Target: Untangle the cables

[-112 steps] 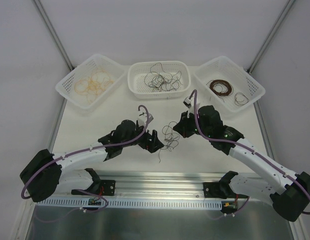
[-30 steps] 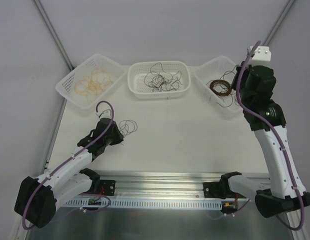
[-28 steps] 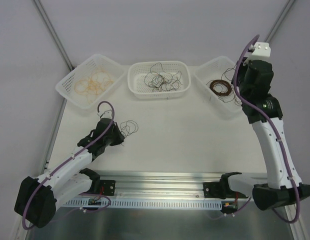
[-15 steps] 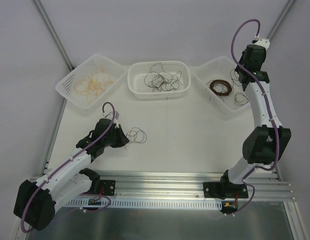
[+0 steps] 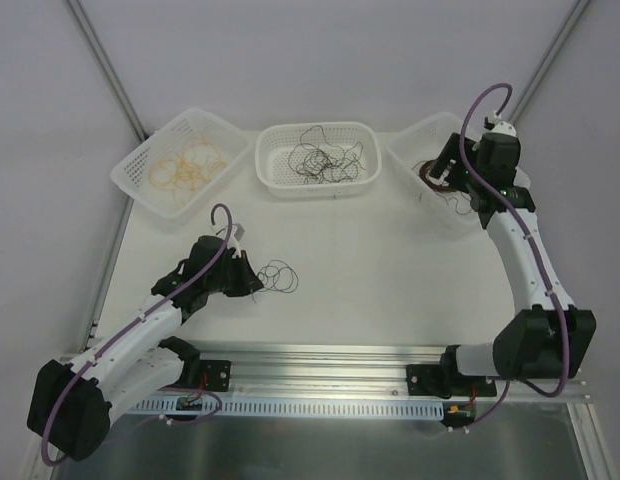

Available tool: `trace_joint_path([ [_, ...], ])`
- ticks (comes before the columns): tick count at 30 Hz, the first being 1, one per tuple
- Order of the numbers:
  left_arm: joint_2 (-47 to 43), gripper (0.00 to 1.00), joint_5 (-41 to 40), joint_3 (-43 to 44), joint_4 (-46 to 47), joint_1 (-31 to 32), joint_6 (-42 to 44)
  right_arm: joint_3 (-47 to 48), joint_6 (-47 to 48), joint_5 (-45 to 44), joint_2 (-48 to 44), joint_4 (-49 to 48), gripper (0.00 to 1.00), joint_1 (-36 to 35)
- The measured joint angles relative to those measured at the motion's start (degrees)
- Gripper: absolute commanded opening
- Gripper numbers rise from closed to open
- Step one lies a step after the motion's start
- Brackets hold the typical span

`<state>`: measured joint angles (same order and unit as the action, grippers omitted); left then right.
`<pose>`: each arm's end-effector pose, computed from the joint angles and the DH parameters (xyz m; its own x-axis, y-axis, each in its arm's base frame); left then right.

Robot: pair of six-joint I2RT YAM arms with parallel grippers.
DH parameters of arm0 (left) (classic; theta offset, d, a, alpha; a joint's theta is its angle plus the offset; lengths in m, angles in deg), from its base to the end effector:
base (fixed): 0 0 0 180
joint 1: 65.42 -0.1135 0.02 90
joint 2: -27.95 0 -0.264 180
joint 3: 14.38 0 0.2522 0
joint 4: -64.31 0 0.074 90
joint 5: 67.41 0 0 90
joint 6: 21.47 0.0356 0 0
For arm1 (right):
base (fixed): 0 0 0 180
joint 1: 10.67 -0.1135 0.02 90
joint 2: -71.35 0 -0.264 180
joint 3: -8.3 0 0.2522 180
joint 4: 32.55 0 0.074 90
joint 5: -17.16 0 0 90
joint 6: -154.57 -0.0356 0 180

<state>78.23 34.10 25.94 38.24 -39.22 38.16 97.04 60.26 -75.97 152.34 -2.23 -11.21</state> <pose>0.1653 -0.0893 0.2089 -0.7473 -0.1844 -0.6384 0.2313 0.8284 -0.5101 0.3297 0.0012 0.3662 -0.3796 0.0715 -0.9224 0.0697 0.9964 0.0485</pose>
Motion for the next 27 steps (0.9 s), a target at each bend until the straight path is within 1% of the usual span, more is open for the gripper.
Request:
trace_joint_path([
  [6,0.37,0.00,3.21,5.09,-0.59,0.00,0.52,-11.82,-2.21,8.44,-14.10,-1.66,0.88,-8.09],
  [13,3.37,0.00,5.38,16.72,-0.85,0.00,1.88,-21.70,-2.27,12.44,-23.69,2.78,0.98,-16.94],
  [16,6.60,0.00,5.90,23.63,-0.98,0.00,3.17,-25.18,-2.25,13.42,-29.14,5.27,1.00,-18.51],
  [20,12.79,0.00,5.81,34.03,-1.07,0.00,4.52,-26.93,-1.84,14.16,-36.44,9.31,1.00,-19.10],
  [27,26.77,0.00,1.44,53.33,-0.57,0.00,7.15,-28.79,0.24,13.84,-49.96,15.37,1.00,-19.23],
])
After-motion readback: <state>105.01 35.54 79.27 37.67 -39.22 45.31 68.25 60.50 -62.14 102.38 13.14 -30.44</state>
